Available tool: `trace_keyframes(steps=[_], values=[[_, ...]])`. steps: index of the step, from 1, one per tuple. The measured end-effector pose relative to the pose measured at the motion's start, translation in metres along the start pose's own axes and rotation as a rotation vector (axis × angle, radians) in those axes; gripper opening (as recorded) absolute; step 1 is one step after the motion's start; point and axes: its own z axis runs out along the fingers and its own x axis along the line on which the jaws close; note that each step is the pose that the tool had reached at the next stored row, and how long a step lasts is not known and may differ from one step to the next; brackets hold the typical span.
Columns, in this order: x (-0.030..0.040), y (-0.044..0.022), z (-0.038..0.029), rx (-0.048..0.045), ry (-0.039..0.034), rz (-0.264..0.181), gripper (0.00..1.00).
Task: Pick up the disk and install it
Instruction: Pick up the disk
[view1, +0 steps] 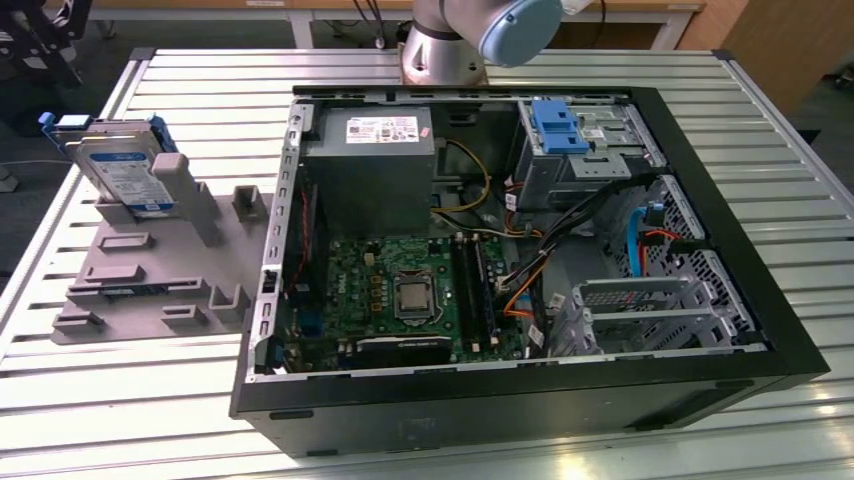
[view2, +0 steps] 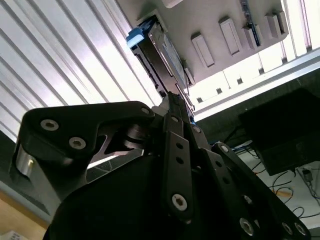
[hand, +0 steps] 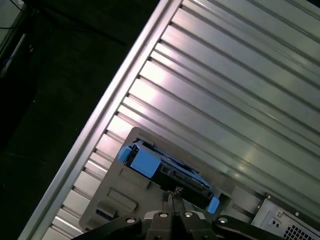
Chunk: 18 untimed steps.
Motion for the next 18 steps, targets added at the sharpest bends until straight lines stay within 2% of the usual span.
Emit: trace_keyframes(steps=[1, 2, 5, 10, 18], values=[[0.0, 0.0, 0.0001, -0.0003, 0.0005, -0.012, 0.11], [0.0, 0.0, 0.0003, -0.002, 0.0033, -0.083, 0.11], [0.0, 0.0, 0.0003, -0.0026, 0.0042, -0.108, 0.11], [0.0, 0.0, 0.0003, -0.0033, 0.0053, -0.136, 0.11], [0.0, 0.0, 0.0004, -0.0036, 0.0058, -0.149, 0.11]])
